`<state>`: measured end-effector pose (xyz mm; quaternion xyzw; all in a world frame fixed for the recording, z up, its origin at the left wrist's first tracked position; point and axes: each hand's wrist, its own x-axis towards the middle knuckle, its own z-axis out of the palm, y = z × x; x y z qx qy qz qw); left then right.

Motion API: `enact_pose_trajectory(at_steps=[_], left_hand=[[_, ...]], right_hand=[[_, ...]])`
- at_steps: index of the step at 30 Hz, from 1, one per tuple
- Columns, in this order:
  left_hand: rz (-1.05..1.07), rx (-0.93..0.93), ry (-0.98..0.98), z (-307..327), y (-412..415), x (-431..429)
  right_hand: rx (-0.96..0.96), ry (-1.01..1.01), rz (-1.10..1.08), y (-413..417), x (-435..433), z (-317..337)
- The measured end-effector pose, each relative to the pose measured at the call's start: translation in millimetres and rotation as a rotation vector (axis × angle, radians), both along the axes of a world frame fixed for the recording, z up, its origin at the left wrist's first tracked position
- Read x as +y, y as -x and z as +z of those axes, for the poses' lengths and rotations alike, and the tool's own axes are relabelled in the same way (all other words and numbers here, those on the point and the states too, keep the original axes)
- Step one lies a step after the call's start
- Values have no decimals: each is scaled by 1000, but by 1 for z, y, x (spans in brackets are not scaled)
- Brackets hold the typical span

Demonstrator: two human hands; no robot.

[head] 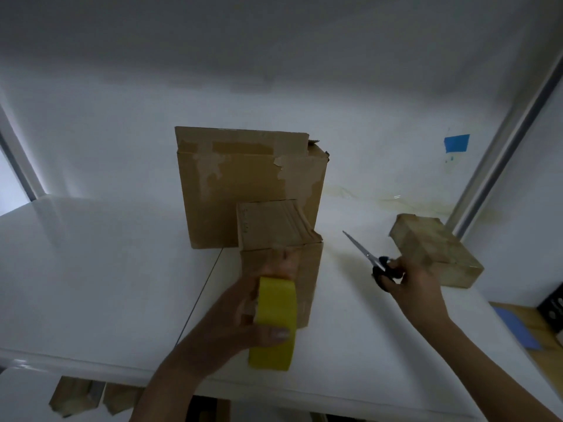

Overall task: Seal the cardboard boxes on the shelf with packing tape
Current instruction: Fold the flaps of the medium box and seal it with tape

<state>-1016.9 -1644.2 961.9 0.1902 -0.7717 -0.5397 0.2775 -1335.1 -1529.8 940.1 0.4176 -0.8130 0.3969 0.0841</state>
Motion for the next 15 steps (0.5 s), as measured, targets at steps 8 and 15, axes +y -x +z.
enact_pose_trajectory(at_steps=[8, 15], left_hand=[[0, 148, 7, 11, 4, 9], [91, 190, -27, 13, -2, 12]], right_hand=[[-116, -743, -298, 15, 31, -45], [-348, -939, -342, 19, 43, -47]])
